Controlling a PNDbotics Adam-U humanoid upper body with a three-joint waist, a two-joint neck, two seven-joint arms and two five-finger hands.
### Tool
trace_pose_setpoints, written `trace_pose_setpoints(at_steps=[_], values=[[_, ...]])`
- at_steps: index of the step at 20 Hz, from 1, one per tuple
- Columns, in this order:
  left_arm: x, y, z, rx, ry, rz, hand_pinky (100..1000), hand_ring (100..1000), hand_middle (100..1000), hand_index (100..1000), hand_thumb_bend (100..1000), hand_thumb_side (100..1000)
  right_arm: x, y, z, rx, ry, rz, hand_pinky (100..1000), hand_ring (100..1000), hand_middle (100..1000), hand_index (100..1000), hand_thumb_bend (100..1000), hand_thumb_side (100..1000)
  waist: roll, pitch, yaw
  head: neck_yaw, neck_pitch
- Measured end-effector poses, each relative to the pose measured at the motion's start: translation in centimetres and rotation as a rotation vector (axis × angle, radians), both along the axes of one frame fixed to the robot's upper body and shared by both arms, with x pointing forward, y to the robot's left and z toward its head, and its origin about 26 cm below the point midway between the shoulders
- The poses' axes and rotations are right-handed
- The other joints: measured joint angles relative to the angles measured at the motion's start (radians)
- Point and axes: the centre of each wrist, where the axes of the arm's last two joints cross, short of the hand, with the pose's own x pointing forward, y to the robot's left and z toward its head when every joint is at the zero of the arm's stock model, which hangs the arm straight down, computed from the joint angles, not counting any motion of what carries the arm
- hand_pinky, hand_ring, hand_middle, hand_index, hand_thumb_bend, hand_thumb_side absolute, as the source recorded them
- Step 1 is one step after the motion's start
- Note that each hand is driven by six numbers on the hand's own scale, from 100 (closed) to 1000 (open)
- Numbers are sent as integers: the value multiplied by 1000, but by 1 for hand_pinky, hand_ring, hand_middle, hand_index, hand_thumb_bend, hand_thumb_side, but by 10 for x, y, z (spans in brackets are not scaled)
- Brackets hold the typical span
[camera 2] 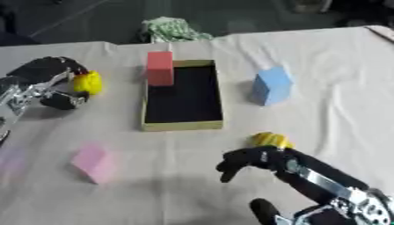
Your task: Pick up objects on the table and place them in the box.
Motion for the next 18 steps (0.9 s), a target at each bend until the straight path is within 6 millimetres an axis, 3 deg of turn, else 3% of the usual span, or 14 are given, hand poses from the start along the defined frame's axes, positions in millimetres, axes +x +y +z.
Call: trace_pose_setpoints(at_steps=[2, 4, 12, 18], values=[[-2, -3, 4, -5, -40, -11, 537, 404, 387, 613, 100, 265, 0, 0, 0, 0, 0, 0, 808, 837, 697, 937, 100, 436, 0, 0, 1, 5, 0], [-4, -5, 8, -20, -83, -17, 522, 388, 359, 588, 100, 248, 0, 0, 0, 0, 0, 0, 808, 837, 697, 937, 100, 436, 0, 0, 3, 8, 0], [-18, -20, 31, -100, -255, -129, 523, 381, 336, 576, 100, 229, 0, 0, 0, 1, 1, -1, 808, 838, 697, 937, 100, 433, 4, 0, 10, 3, 0], [-33, -55, 41, -120, -318, -338, 531, 392, 346, 583, 100, 227, 0, 0, 0, 1, 1, -1, 808, 837, 696, 937, 100, 433, 6, 0, 4, 1, 0]])
